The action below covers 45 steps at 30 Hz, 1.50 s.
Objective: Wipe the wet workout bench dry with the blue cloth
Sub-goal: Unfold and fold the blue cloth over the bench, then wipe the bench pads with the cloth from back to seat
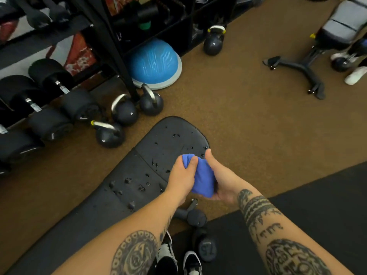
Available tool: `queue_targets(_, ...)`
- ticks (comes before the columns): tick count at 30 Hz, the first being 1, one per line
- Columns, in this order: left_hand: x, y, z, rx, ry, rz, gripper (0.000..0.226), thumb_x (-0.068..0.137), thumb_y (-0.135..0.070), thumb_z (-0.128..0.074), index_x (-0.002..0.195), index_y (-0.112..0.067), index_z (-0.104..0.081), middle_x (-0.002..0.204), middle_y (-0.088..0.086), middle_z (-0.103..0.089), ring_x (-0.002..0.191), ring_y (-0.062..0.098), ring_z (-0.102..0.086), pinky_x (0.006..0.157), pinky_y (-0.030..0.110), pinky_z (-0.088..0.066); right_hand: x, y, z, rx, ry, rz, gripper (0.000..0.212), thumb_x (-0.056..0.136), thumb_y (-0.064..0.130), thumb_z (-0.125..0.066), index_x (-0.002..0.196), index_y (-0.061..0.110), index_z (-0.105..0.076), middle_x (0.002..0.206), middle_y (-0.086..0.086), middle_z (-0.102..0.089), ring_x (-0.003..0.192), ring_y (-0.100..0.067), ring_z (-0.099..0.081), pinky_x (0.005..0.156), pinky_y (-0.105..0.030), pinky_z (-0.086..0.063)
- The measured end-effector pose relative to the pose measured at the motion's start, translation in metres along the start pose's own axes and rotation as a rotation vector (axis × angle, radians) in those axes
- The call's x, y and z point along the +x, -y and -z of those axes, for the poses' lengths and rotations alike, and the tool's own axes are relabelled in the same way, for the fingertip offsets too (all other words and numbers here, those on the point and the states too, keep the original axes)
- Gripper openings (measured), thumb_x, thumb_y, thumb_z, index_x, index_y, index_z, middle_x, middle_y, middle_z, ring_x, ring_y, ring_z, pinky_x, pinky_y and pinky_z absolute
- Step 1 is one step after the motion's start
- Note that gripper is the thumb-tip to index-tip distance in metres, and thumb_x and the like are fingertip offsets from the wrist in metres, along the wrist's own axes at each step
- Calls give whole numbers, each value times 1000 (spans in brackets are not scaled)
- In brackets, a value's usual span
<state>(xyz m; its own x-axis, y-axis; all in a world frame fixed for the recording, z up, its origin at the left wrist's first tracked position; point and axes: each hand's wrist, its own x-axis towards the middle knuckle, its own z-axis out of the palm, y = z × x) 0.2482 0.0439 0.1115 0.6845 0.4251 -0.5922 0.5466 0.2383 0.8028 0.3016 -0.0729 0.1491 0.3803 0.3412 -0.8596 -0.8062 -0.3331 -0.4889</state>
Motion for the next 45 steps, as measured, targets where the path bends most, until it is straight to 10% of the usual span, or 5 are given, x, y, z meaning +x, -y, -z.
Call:
queue_targets(6, 11, 3, -26, -65, -6, 20, 20, 97, -39, -57, 103, -20, -59, 101, 2, -67, 95, 18, -66, 87, 42, -56, 14, -27, 15, 97, -126, 365, 52, 81, 45, -73, 124, 18, -64, 116, -5, -74, 107, -22, -71, 98, -49, -54)
queue_targets(14, 63, -10, 41, 458, -356, -344, 29, 96, -36, -50, 123, -32, -61, 131, -8, -57, 126, 20, -44, 106, 41, -36, 42, 1, 18, -68, -844, 722, 36, 90, 28, -70, 123, 25, -55, 104, 6, -62, 86, -10, -62, 71, -33, -49)
queue_targets(23, 119, 34, 110, 955, -164, 118, 91, 89, -68, -44, 151, -46, 18, 163, -6, 26, 150, 33, 21, 113, 66, 10, 125, -16, -5, -548, -581, 720, 69, 98, 41, -57, 154, 22, -21, 167, 1, -8, 152, -21, -20, 115, -49, -33)
queue_targets(34, 128, 42, 114, 980, -122, 107, 94, 90, -70, -42, 144, -49, 31, 158, -9, 37, 148, 33, 27, 113, 68, 12, 165, 82, 18, -711, -472, 490, 50, 100, 59, -36, 112, 15, -57, 115, -6, -63, 93, -22, -56, 79, -33, -38)
queue_targets(45, 125, 39, 110, 981, -139, 117, 93, 91, -68, -43, 145, -49, 30, 159, -9, 36, 148, 31, 28, 113, 67, 12, 134, -40, -10, -318, -666, 596, 69, 99, 48, -48, 156, 19, -23, 153, -2, -38, 136, -21, -44, 103, -24, -35)
